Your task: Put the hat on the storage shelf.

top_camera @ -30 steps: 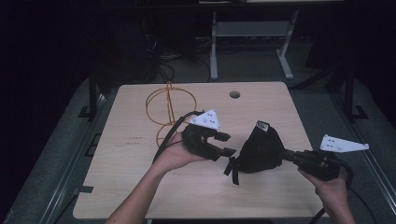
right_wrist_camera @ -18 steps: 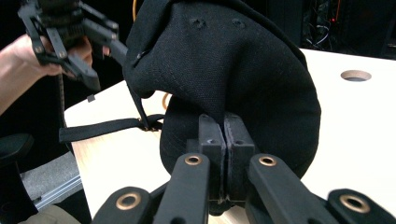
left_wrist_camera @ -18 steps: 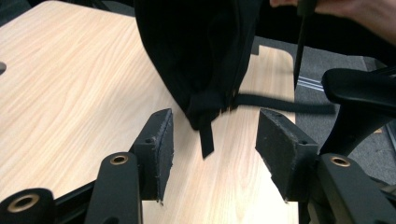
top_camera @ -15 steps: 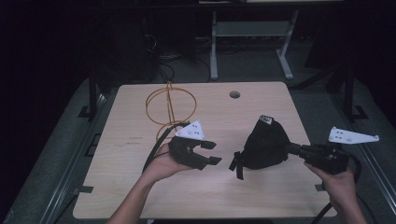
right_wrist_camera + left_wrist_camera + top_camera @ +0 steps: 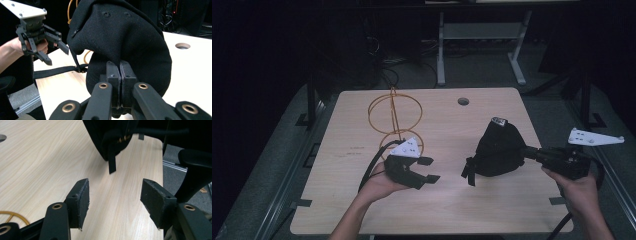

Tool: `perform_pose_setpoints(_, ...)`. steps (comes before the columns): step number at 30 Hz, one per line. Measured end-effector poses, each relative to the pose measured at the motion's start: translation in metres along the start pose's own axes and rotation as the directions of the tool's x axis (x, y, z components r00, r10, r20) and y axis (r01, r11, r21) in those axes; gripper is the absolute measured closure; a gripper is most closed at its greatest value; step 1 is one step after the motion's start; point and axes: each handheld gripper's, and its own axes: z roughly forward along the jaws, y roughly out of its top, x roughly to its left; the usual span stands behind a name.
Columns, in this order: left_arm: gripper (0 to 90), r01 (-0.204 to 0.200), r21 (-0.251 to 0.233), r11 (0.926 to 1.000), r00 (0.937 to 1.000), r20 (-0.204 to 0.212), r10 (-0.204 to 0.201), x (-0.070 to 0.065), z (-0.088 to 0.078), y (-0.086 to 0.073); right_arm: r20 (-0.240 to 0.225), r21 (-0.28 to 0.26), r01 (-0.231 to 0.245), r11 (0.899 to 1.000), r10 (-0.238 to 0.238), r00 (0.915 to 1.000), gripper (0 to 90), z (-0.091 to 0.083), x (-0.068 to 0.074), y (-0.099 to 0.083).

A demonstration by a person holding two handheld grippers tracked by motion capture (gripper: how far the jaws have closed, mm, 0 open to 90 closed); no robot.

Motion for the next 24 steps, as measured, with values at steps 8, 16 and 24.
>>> perform_pose_setpoints(8, 35.0, 0.007, 0.012, 0.9999, 0.9997, -0.025, -0.007, -0.002, 0.003, -0.017, 0.005, -0.001, 0.009, 1.000, -0.009, 0.9999, 88.2, -0.001, -0.002, 0.011)
perform_pose_setpoints(16, 31.5, -0.008, 0.033, 0.9994, 0.9983, -0.057, 0.010, -0.003, 0.003, -0.031, 0.001, 0.009, 0.032, 0.999, -0.032, 0.9995, 88.2, 0.000, 0.000, 0.027)
perform_pose_setpoints(24, 28.5, -0.005, 0.056, 0.9984, 0.9972, -0.074, 0.009, -0.005, 0.007, -0.044, -0.003, 0.019, 0.048, 0.999, -0.048, 0.9989, 88.2, 0.004, 0.001, 0.041)
